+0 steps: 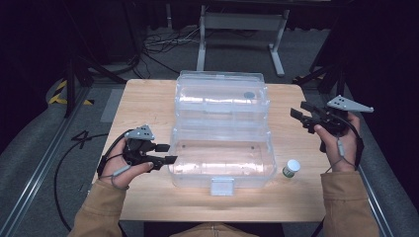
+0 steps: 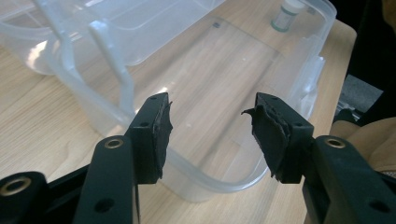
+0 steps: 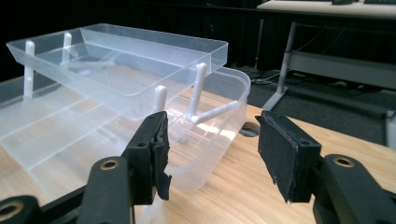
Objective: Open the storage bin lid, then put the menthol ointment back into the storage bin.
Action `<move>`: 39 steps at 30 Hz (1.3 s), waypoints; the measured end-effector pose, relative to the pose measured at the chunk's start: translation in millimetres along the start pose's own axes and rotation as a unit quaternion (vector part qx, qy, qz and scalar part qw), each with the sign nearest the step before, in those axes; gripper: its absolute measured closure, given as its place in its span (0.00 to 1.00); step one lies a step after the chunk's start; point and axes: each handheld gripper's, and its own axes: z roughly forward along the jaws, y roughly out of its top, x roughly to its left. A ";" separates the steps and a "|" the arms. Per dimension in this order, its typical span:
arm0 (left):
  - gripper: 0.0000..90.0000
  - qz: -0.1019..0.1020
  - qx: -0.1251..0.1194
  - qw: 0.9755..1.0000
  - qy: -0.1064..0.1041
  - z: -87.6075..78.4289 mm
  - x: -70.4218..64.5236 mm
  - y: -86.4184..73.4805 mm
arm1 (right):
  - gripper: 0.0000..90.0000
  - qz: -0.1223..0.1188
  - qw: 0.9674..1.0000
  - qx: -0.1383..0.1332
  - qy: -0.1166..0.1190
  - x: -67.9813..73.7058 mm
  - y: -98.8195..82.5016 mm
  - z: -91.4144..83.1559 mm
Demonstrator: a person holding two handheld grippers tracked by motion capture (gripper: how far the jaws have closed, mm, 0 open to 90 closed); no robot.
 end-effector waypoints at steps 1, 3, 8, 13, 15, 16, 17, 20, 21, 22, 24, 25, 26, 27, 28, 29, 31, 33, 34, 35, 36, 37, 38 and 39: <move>0.52 0.000 0.000 1.000 0.000 0.0 0.0 0.0 | 0.49 0.000 1.000 0.000 0.000 0.0 0.0 0.0; 0.52 -0.004 0.002 1.000 0.010 -1.4 3.1 -0.5 | 0.49 -0.007 1.000 -0.001 0.006 0.3 0.1 -7.0; 0.52 -0.010 0.002 1.000 0.021 -3.0 7.1 -0.1 | 0.51 -0.018 1.000 0.008 0.018 2.6 -2.3 -17.0; 0.51 -0.011 0.002 1.000 0.029 -6.6 11.3 2.0 | 0.54 -0.035 0.999 0.026 0.011 1.6 -2.4 -27.4; 0.51 -0.019 0.006 0.999 0.043 -8.5 14.6 1.0 | 0.54 -0.032 0.999 0.033 0.015 1.3 -2.2 -33.8; 0.51 -0.019 0.006 0.999 0.043 -8.5 14.6 1.0 | 0.54 -0.032 0.999 0.033 0.015 1.3 -2.2 -33.8; 0.51 -0.018 0.008 0.999 0.045 -9.2 15.8 0.7 | 0.54 -0.031 0.998 0.045 0.017 1.1 -1.6 -37.9; 0.50 -0.025 0.010 0.998 0.053 -12.2 17.4 -0.5 | 0.54 -0.031 0.998 0.055 0.021 1.0 -0.7 -41.6; 0.50 -0.024 0.011 0.998 0.055 -13.4 18.2 -0.9 | 0.54 -0.028 0.997 0.063 0.022 1.5 -0.4 -43.8; 0.50 -0.025 0.011 0.998 0.056 -14.7 18.6 -1.5 | 0.54 -0.029 0.997 0.068 0.022 1.7 0.0 -45.3; 0.50 -0.030 0.013 0.998 0.061 -17.6 19.3 -2.9 | 0.54 -0.029 0.995 0.085 0.030 3.5 1.3 -48.5; 0.50 -0.030 0.013 0.998 0.061 -17.6 19.3 -2.9 | 0.54 -0.029 0.995 0.085 0.030 3.5 1.3 -48.5; 0.50 -0.026 0.015 0.998 0.063 -18.4 20.1 -3.2 | 0.54 -0.033 0.995 0.089 0.031 4.4 2.1 -49.1; 0.49 -0.027 0.017 0.997 0.064 -19.2 20.4 -3.7 | 0.54 -0.036 0.995 0.093 0.033 5.0 2.4 -49.2; 0.49 -0.026 0.019 0.997 0.065 -20.2 21.0 -4.2 | 0.54 -0.037 0.994 0.101 0.037 6.0 2.5 -49.3; 0.49 -0.027 0.019 0.997 0.065 -20.5 21.1 -4.7 | 0.54 -0.039 0.992 0.110 0.040 7.3 2.1 -49.0; 0.49 -0.027 0.022 0.997 0.067 -21.3 21.7 -5.4 | 0.54 -0.040 0.990 0.127 0.045 8.2 1.5 -48.7; 0.49 -0.027 0.023 0.997 0.068 -21.4 21.9 -5.8 | 0.54 -0.042 0.989 0.135 0.047 8.6 1.1 -48.4; 0.49 -0.029 0.026 0.997 0.068 -21.5 22.0 -6.2 | 0.54 -0.047 0.986 0.149 0.052 9.9 0.6 -47.9; 0.49 -0.028 0.030 0.997 0.070 -21.4 22.4 -7.1 | 0.54 -0.048 0.985 0.156 0.056 10.7 0.2 -47.3; 0.49 -0.028 0.030 0.997 0.070 -21.4 22.4 -7.1 | 0.54 -0.048 0.985 0.156 0.056 10.7 0.2 -47.3; 0.49 -0.028 0.032 0.997 0.071 -21.3 22.6 -7.8 | 0.54 -0.049 0.983 0.165 0.061 11.5 -0.3 -46.8; 0.48 -0.030 0.035 0.996 0.071 -21.4 22.5 -8.6 | 0.54 -0.050 0.981 0.175 0.066 12.6 -0.7 -46.0; 0.48 -0.030 0.037 0.996 0.071 -21.6 22.5 -9.0 | 0.54 -0.053 0.979 0.186 0.067 13.7 -0.9 -45.0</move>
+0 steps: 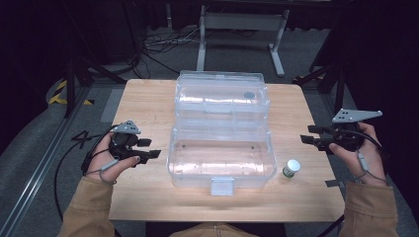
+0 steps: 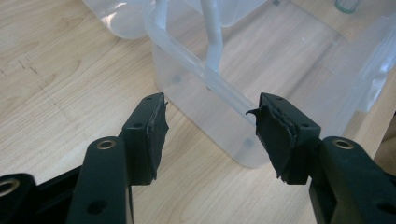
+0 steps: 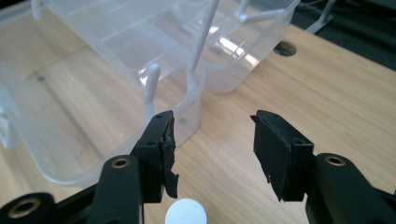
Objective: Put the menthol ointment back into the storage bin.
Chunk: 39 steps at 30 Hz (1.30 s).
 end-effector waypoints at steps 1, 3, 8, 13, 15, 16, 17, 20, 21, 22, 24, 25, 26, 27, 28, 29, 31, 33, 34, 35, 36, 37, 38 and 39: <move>0.48 0.001 0.001 1.000 0.001 -0.3 0.3 -0.4 | 0.54 -0.002 1.000 0.006 0.002 0.5 0.2 0.7; 0.48 0.000 0.002 1.000 0.002 -1.3 0.6 -1.6 | 0.54 -0.009 1.000 0.023 0.003 1.8 0.6 3.5; 0.48 -0.004 0.003 1.000 0.005 -3.1 1.2 -4.2 | 0.55 -0.016 0.997 0.067 0.016 3.6 -1.0 11.5; 0.48 -0.006 0.007 1.000 0.004 -3.0 1.3 -5.4 | 0.54 -0.025 0.994 0.106 0.017 5.5 -2.5 18.2; 0.48 -0.005 0.007 1.000 0.004 -2.7 1.4 -5.8 | 0.55 -0.027 0.992 0.121 0.023 6.1 -3.5 21.5; 0.48 -0.005 0.008 1.000 0.004 -2.6 1.4 -6.0 | 0.55 -0.030 0.991 0.125 0.026 5.7 -4.2 23.1; 0.48 -0.006 0.009 1.000 0.004 -2.8 1.4 -6.2 | 0.55 -0.031 0.991 0.131 0.029 5.7 -4.9 24.7; 0.48 -0.006 0.011 1.000 0.004 -3.0 2.5 -6.6 | 0.55 -0.037 0.987 0.153 0.039 5.1 -7.8 30.6; 0.48 -0.007 0.012 1.000 0.003 -3.0 2.5 -6.6 | 0.55 -0.038 0.986 0.159 0.042 5.2 -8.9 32.9; 0.48 -0.007 0.012 1.000 0.004 -2.5 3.0 -6.7 | 0.55 -0.037 0.985 0.166 0.043 5.4 -9.5 34.0; 0.47 -0.006 0.013 1.000 0.005 -2.0 3.1 -6.5 | 0.55 -0.042 0.981 0.182 0.044 5.6 -11.5 38.5; 0.47 -0.006 0.014 1.000 0.005 -1.9 3.0 -6.5 | 0.55 -0.042 0.980 0.190 0.040 5.1 -12.8 40.5; 0.47 -0.005 0.014 1.000 0.005 -1.7 2.9 -6.5 | 0.55 -0.042 0.979 0.196 0.038 4.4 -14.0 42.0; 0.47 -0.005 0.014 1.000 0.004 -1.5 2.8 -6.6 | 0.55 -0.041 0.977 0.204 0.038 3.7 -15.2 43.4; 0.47 -0.005 0.014 1.000 0.004 -1.5 2.8 -6.6 | 0.55 -0.042 0.976 0.210 0.038 3.0 -16.5 44.9; 0.47 -0.005 0.014 1.000 0.005 -1.7 2.9 -6.5 | 0.55 -0.042 0.976 0.210 0.038 3.0 -16.5 44.9; 0.47 -0.007 0.012 1.000 0.007 -1.8 3.4 -6.6 | 0.55 -0.039 0.974 0.220 0.043 2.2 -19.1 48.6; 0.47 -0.008 0.013 1.000 0.006 -1.8 4.1 -6.9 | 0.55 -0.039 0.971 0.231 0.048 2.2 -21.1 51.9; 0.47 -0.008 0.014 1.000 0.007 -1.7 4.5 -7.0 | 0.55 -0.038 0.970 0.234 0.051 2.3 -22.0 53.4; 0.47 -0.009 0.014 1.000 0.007 -1.6 4.6 -7.2 | 0.54 -0.039 0.968 0.241 0.053 2.5 -22.9 55.1; 0.47 -0.009 0.014 1.000 0.007 -1.4 4.9 -7.4 | 0.54 -0.039 0.968 0.243 0.054 2.6 -23.6 56.3; 0.47 -0.010 0.014 1.000 0.007 -1.2 5.0 -7.5 | 0.54 -0.039 0.966 0.248 0.054 2.6 -24.5 58.2; 0.47 -0.010 0.015 1.000 0.007 -1.2 5.1 -7.5 | 0.54 -0.040 0.965 0.253 0.055 2.5 -25.3 59.9; 0.47 -0.010 0.015 1.000 0.007 -1.2 5.2 -7.6 | 0.54 -0.042 0.963 0.260 0.055 2.5 -26.8 62.8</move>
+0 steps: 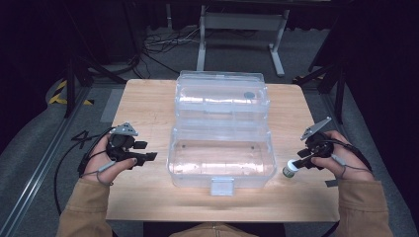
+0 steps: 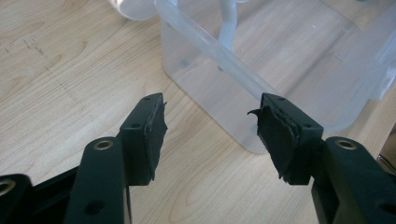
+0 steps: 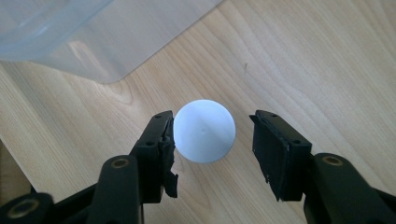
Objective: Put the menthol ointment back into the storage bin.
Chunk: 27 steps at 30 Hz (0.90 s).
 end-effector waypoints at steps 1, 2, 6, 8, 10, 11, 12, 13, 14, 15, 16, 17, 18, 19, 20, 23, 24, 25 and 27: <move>0.47 0.000 0.000 1.000 0.000 0.0 0.1 -0.1 | 0.54 0.000 1.000 0.000 0.000 0.0 0.0 0.0; 0.47 -0.001 0.000 1.000 0.001 0.0 0.0 -0.2 | 0.54 0.000 1.000 0.004 0.001 0.1 0.1 1.3; 0.47 -0.002 0.000 1.000 0.001 0.1 0.5 -0.2 | 0.54 -0.004 1.000 0.020 0.006 0.1 0.9 8.5; 0.47 -0.002 0.000 1.000 0.002 0.1 0.9 -0.3 | 0.54 -0.003 1.000 0.027 0.011 0.8 1.1 11.5; 0.47 -0.004 0.000 1.000 0.002 0.2 0.9 -0.5 | 0.53 -0.006 0.999 0.036 0.013 1.1 1.5 15.2; 0.47 -0.004 0.000 1.000 0.001 0.2 1.1 -0.7 | 0.53 -0.006 0.999 0.036 0.013 1.1 1.5 15.2; 0.47 -0.005 0.000 1.000 0.002 0.0 1.0 -0.8 | 0.53 -0.006 0.999 0.039 0.013 1.0 1.7 16.9; 0.47 -0.005 0.000 1.000 0.001 0.0 1.0 -0.8 | 0.53 -0.008 0.999 0.043 0.013 0.8 1.8 18.3; 0.47 -0.005 0.000 1.000 0.001 -0.1 1.1 -0.8 | 0.53 -0.008 0.999 0.044 0.014 0.7 1.9 19.5; 0.47 -0.005 0.001 1.000 0.001 -0.1 1.2 -0.8 | 0.53 -0.006 0.999 0.047 0.012 1.0 2.1 20.4; 0.47 -0.006 0.001 1.000 0.002 0.0 1.2 -0.9 | 0.53 -0.010 0.999 0.047 0.013 0.5 2.4 21.4; 0.47 -0.006 0.002 1.000 0.004 0.1 1.6 -0.9 | 0.53 -0.010 0.999 0.046 0.012 0.5 2.6 21.9; 0.47 -0.006 0.002 1.000 0.004 0.2 1.9 -1.0 | 0.53 -0.010 0.999 0.049 0.012 0.8 3.0 22.8; 0.47 -0.007 0.003 1.000 0.003 0.3 2.0 -1.1 | 0.53 -0.011 0.999 0.049 0.014 0.9 3.2 24.0; 0.47 -0.008 0.003 1.000 0.002 0.4 2.1 -1.2 | 0.53 -0.012 0.999 0.051 0.013 0.9 3.6 24.8; 0.47 -0.008 0.003 1.000 0.002 0.7 2.2 -1.3 | 0.53 -0.013 0.998 0.054 0.015 0.5 4.1 28.4; 0.47 -0.008 0.003 1.000 0.002 0.7 2.3 -1.4 | 0.53 -0.011 0.998 0.056 0.015 0.6 4.2 29.1; 0.47 -0.009 0.002 1.000 0.003 0.8 2.3 -1.4 | 0.53 -0.014 0.998 0.058 0.016 -0.1 4.1 30.8; 0.47 -0.009 0.003 1.000 0.003 0.9 2.4 -1.5 | 0.53 -0.012 0.998 0.061 0.016 -0.4 4.2 32.4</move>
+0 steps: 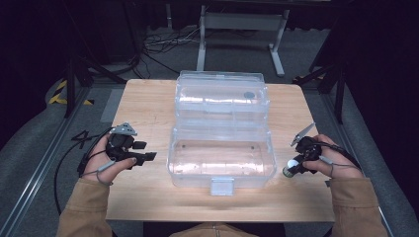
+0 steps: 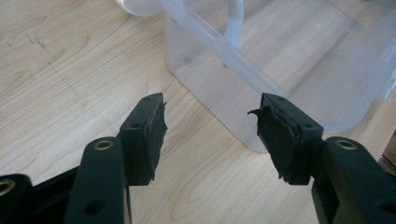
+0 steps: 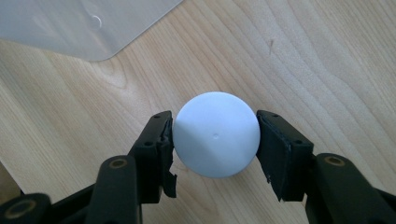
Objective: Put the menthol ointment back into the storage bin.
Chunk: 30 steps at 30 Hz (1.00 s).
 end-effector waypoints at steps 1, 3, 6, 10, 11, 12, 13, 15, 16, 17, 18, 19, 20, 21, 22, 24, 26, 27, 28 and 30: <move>0.47 0.000 0.000 1.000 0.000 0.2 0.2 0.0 | 0.54 -0.002 1.000 0.001 -0.001 -0.4 0.1 0.5; 0.47 0.001 0.001 1.000 0.001 0.4 0.4 0.0 | 0.54 -0.005 1.000 0.002 0.001 -0.7 0.5 1.8; 0.47 0.001 0.001 1.000 0.001 0.6 0.4 0.0 | 0.55 -0.004 1.000 0.005 0.001 -0.3 1.1 3.0; 0.47 0.001 0.001 1.000 0.000 0.5 0.7 -0.1 | 0.55 -0.007 1.000 0.007 0.000 -0.2 1.6 2.9; 0.47 0.000 0.001 1.000 0.000 0.5 0.6 -0.2 | 0.55 -0.006 1.000 0.007 0.000 -0.2 1.6 2.9; 0.47 -0.001 0.000 1.000 -0.001 0.6 0.6 -0.3 | 0.55 -0.005 1.000 0.006 0.000 -0.1 1.6 2.9; 0.47 -0.002 0.001 1.000 -0.001 0.7 0.9 -0.5 | 0.56 -0.006 1.000 0.007 0.000 -0.1 1.7 2.7; 0.47 -0.002 0.000 1.000 -0.001 0.7 1.5 -0.8 | 0.56 -0.006 1.000 0.008 0.000 0.1 2.2 2.6; 0.47 -0.002 0.000 1.000 0.000 0.4 1.9 -0.9 | 0.56 -0.005 1.000 0.008 0.000 0.1 2.4 2.6; 0.47 -0.003 0.000 1.000 0.000 0.0 2.0 -1.0 | 0.56 -0.005 1.000 0.010 0.000 0.2 2.6 2.5; 0.47 -0.003 0.000 1.000 0.001 -0.5 2.1 -1.1 | 0.56 -0.006 1.000 0.010 0.001 0.3 2.9 2.3; 0.47 -0.006 -0.002 1.000 0.000 -0.9 1.9 -1.4 | 0.56 -0.006 1.000 0.010 0.003 0.5 3.2 1.9; 0.47 -0.005 -0.002 1.000 0.001 -1.1 1.9 -1.5 | 0.56 -0.007 1.000 0.008 0.006 0.5 3.7 1.1; 0.47 -0.003 -0.001 1.000 0.001 -1.7 2.3 -1.6 | 0.56 -0.007 1.000 0.008 0.006 0.5 4.1 0.3; 0.47 -0.003 -0.001 1.000 0.001 -1.7 2.3 -1.6 | 0.56 -0.007 1.000 0.008 0.006 0.5 4.1 0.3; 0.47 -0.004 -0.002 1.000 0.002 -2.6 2.4 -2.2 | 0.56 -0.011 1.000 0.006 0.003 1.4 5.5 -2.9; 0.47 -0.009 -0.005 1.000 0.003 -3.6 2.4 -3.0 | 0.56 -0.014 1.000 0.004 0.003 1.9 6.0 -5.5; 0.47 -0.007 -0.003 1.000 0.004 -4.3 3.0 -3.2 | 0.56 -0.018 1.000 0.002 0.004 2.3 5.9 -6.9; 0.47 -0.006 -0.002 1.000 0.003 -4.9 3.4 -3.4 | 0.56 -0.018 1.000 0.002 0.005 2.9 5.8 -8.0; 0.47 -0.011 -0.005 1.000 0.006 -5.7 3.4 -4.2 | 0.56 -0.021 1.000 0.002 0.006 3.4 5.7 -10.2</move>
